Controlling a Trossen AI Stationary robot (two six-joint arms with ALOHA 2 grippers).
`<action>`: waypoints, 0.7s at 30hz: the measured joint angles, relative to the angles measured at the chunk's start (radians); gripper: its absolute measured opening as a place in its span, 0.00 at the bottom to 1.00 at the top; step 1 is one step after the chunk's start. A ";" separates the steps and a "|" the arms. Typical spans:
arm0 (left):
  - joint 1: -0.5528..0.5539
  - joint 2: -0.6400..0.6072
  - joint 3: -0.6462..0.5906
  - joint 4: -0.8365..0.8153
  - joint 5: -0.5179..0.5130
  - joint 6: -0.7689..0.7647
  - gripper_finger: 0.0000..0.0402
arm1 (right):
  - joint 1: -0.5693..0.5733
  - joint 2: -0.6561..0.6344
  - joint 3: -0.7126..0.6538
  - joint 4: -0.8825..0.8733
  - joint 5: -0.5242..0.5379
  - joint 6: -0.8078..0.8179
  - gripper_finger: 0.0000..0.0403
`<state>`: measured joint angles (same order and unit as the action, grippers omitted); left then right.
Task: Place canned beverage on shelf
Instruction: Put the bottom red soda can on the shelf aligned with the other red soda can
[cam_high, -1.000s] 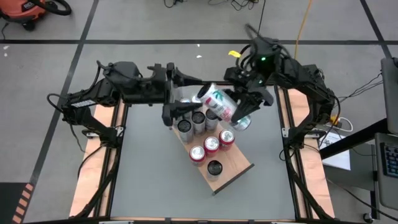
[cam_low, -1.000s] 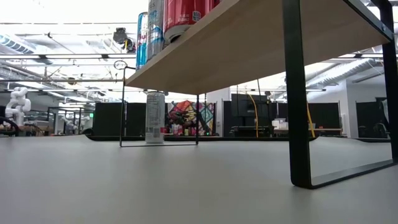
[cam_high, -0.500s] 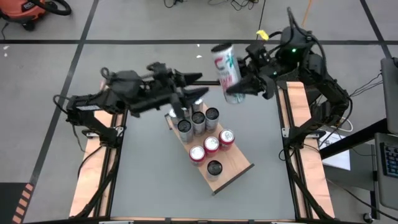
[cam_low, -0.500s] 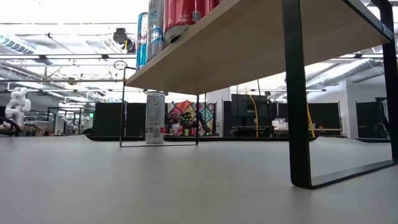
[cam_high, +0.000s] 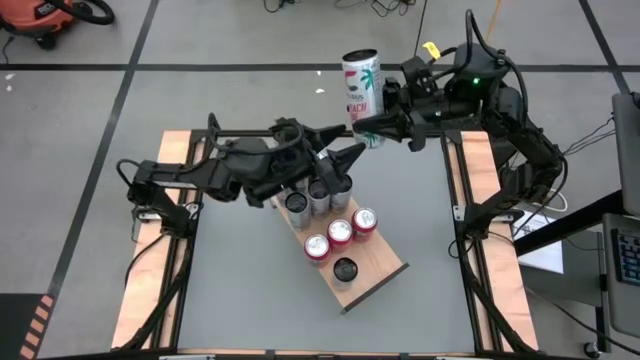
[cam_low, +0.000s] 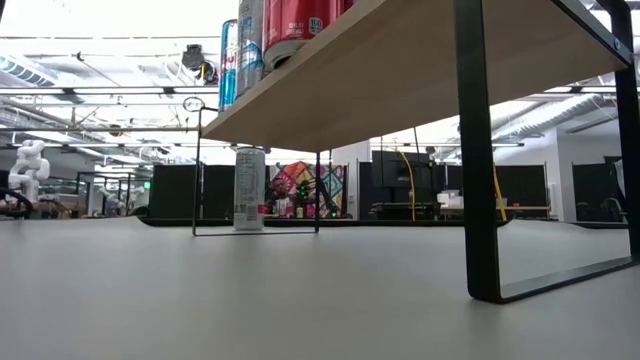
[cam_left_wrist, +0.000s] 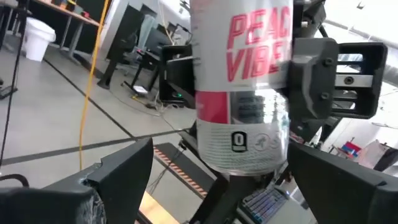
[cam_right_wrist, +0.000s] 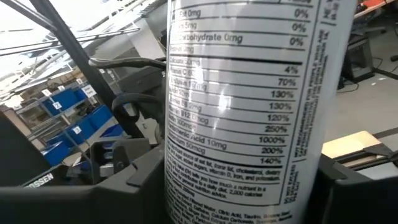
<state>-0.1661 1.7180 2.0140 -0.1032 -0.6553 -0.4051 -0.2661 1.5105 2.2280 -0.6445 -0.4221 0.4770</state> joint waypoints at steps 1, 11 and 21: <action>0.001 0.001 0.000 0.001 0.000 0.002 0.93 | 0.000 0.000 0.000 0.000 0.001 -0.003 0.55; 0.057 0.031 0.001 0.097 0.163 0.040 0.93 | 0.000 0.007 0.000 0.005 -0.025 -0.048 0.55; 0.111 0.047 0.000 0.098 0.307 -0.035 0.91 | 0.000 0.010 0.000 0.005 -0.025 -0.078 0.55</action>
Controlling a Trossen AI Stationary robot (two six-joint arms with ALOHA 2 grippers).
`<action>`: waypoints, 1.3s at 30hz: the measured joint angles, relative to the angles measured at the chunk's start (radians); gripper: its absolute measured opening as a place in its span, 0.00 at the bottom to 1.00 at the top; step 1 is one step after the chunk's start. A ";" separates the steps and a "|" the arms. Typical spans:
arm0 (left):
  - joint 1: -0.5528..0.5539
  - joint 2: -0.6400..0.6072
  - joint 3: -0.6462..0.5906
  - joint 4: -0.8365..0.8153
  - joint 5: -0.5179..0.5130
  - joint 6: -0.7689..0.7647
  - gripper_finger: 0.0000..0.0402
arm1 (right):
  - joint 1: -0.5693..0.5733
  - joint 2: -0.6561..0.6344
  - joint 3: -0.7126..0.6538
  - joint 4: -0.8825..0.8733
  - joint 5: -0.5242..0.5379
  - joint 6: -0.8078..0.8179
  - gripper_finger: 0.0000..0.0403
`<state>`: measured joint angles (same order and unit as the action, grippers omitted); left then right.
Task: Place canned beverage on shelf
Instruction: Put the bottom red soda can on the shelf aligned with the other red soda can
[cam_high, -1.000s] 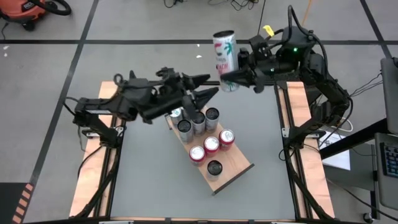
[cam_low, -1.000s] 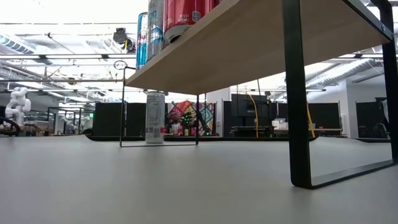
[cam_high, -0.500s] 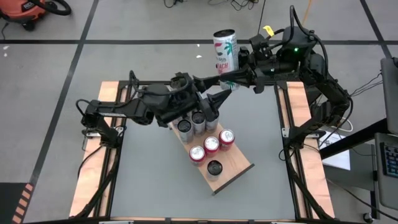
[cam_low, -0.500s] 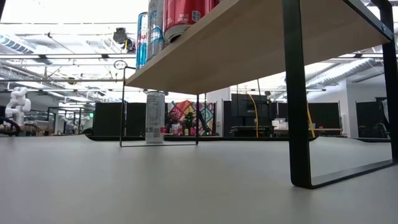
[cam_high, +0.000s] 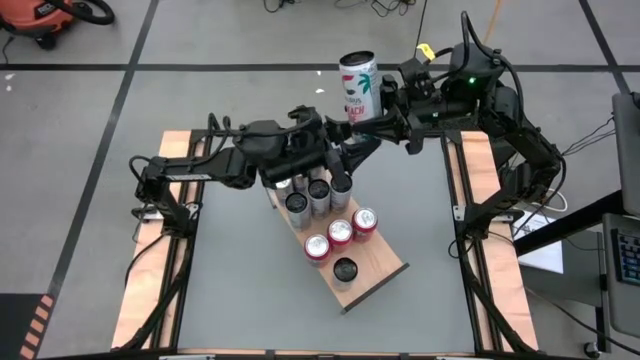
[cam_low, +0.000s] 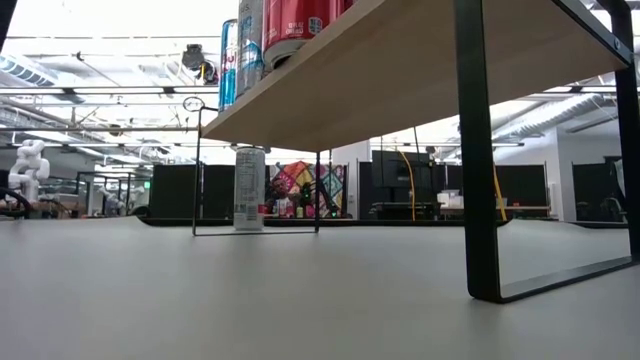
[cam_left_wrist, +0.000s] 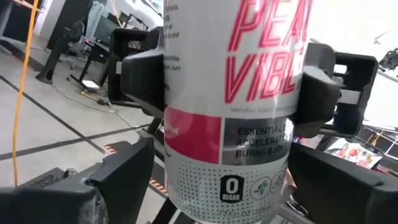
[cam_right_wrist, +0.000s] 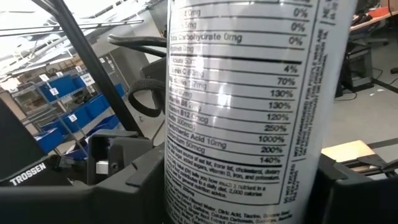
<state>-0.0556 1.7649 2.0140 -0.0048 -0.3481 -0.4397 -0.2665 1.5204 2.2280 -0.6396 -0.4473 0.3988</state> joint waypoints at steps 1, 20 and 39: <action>0.000 0.000 0.000 0.000 0.000 0.000 0.89 | 0.000 0.000 0.000 0.000 0.000 0.000 0.55; -0.006 0.000 0.000 -0.005 0.028 -0.001 0.62 | 0.000 0.000 0.000 0.000 -0.022 0.030 0.57; -0.073 0.000 0.000 -0.037 0.165 0.110 0.62 | -0.010 -0.064 0.002 0.065 -0.242 0.158 0.75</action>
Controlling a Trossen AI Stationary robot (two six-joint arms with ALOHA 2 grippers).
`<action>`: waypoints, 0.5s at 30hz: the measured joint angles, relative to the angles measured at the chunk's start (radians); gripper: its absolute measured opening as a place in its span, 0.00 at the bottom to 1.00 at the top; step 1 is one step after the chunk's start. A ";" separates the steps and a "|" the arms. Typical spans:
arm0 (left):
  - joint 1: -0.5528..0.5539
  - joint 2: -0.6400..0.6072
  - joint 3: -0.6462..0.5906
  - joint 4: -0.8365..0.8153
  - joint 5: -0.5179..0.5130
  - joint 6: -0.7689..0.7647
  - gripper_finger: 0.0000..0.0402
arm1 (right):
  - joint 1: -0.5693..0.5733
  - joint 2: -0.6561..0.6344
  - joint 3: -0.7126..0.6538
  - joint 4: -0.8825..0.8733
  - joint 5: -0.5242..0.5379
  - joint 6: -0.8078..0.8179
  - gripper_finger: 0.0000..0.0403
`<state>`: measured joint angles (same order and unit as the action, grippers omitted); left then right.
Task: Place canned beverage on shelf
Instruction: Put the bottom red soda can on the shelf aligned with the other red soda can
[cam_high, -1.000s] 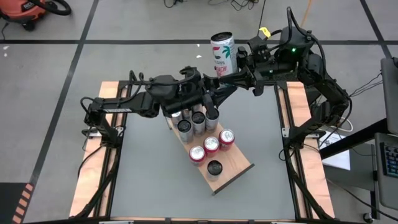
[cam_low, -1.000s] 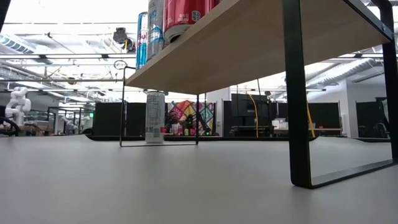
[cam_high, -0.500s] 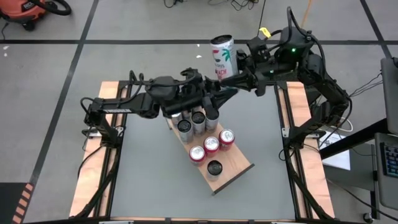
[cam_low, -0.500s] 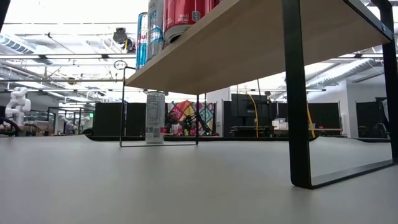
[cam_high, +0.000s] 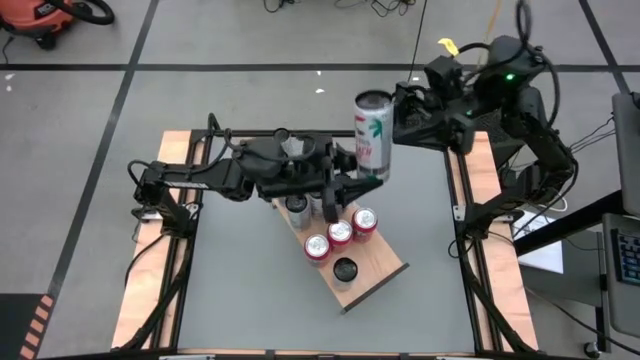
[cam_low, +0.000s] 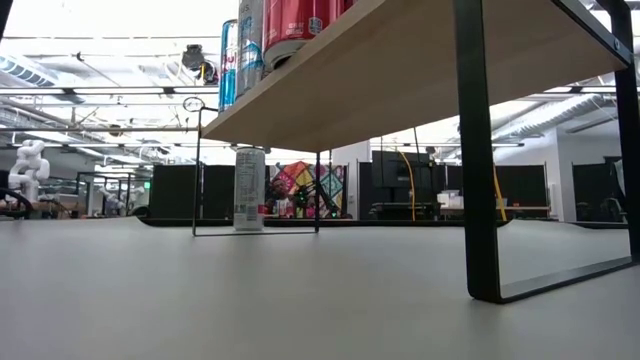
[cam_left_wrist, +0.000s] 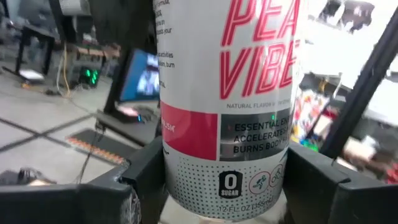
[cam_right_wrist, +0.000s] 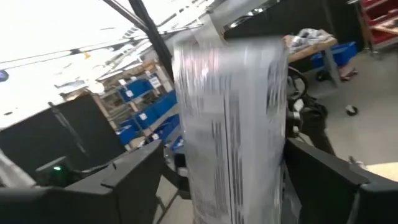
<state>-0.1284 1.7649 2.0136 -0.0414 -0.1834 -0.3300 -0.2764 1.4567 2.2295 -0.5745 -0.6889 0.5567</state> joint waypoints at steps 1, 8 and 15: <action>-0.003 0.000 0.000 -0.020 0.004 0.001 0.62 | -0.004 -0.002 0.000 0.008 -0.014 0.014 0.75; -0.018 0.000 0.000 -0.107 0.000 -0.001 0.62 | -0.005 0.002 -0.001 0.023 -0.022 0.028 0.75; -0.037 0.006 0.000 -0.114 -0.001 -0.004 0.62 | 0.004 0.001 -0.001 0.027 -0.022 -0.094 0.75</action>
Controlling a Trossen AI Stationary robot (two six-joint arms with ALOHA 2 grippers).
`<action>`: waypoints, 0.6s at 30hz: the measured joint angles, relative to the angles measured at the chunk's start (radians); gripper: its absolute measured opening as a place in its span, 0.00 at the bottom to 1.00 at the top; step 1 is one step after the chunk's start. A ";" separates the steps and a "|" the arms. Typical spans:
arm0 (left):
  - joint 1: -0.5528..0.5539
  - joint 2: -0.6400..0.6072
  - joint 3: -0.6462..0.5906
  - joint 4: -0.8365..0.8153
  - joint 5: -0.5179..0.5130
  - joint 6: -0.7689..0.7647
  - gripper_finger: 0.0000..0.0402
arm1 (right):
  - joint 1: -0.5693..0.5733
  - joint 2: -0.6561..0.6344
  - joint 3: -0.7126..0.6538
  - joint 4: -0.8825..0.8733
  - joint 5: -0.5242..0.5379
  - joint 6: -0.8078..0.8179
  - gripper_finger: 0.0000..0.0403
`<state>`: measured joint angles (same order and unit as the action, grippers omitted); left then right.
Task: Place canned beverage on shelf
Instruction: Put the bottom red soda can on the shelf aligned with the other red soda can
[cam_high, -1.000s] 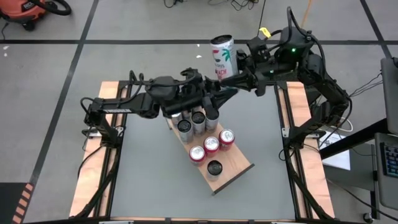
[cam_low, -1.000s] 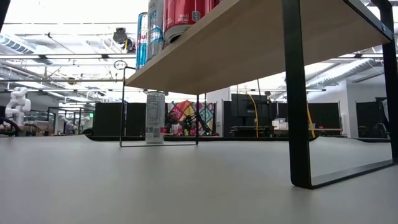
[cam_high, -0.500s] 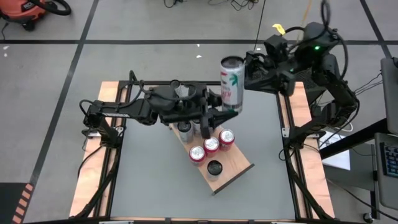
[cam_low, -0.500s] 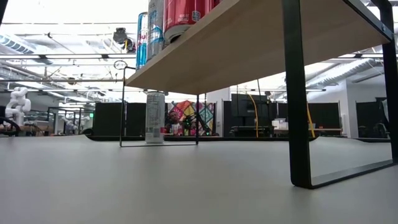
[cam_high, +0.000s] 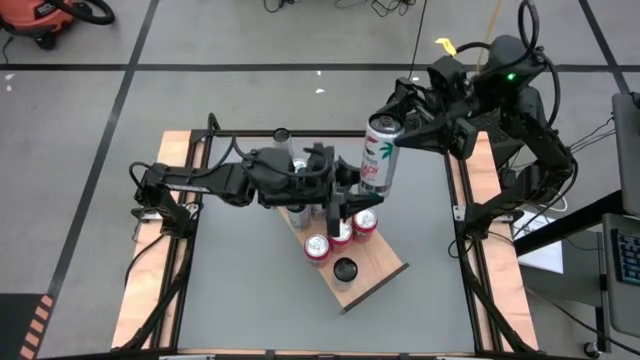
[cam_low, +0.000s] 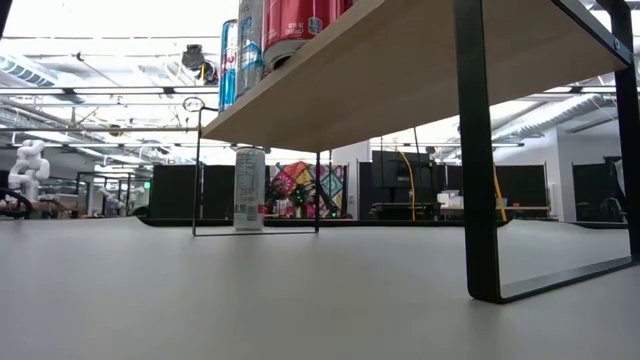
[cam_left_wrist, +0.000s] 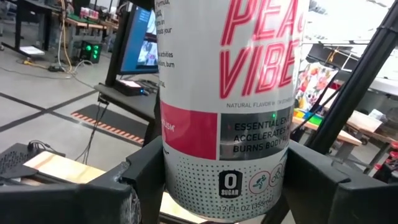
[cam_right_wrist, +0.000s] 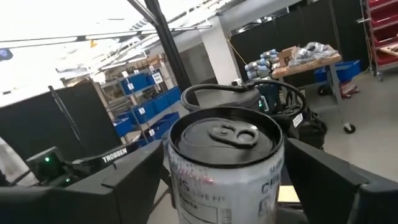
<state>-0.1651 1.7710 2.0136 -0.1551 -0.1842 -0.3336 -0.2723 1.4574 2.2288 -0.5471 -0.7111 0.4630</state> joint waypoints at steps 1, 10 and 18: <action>-0.002 0.002 0.000 0.000 -0.001 0.000 0.62 | 0.000 0.000 0.000 -0.001 0.000 -0.004 0.75; -0.014 0.009 0.000 0.000 -0.019 -0.001 0.62 | 0.000 0.000 0.000 -0.031 -0.009 -0.025 0.70; -0.015 0.010 0.000 -0.008 -0.022 0.002 0.62 | 0.021 0.001 0.000 -0.030 -0.041 -0.008 0.64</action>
<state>-0.1802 1.7809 2.0136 -0.1626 -0.2058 -0.3321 -0.2516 1.4582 2.2288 -0.5772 -0.7521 0.4550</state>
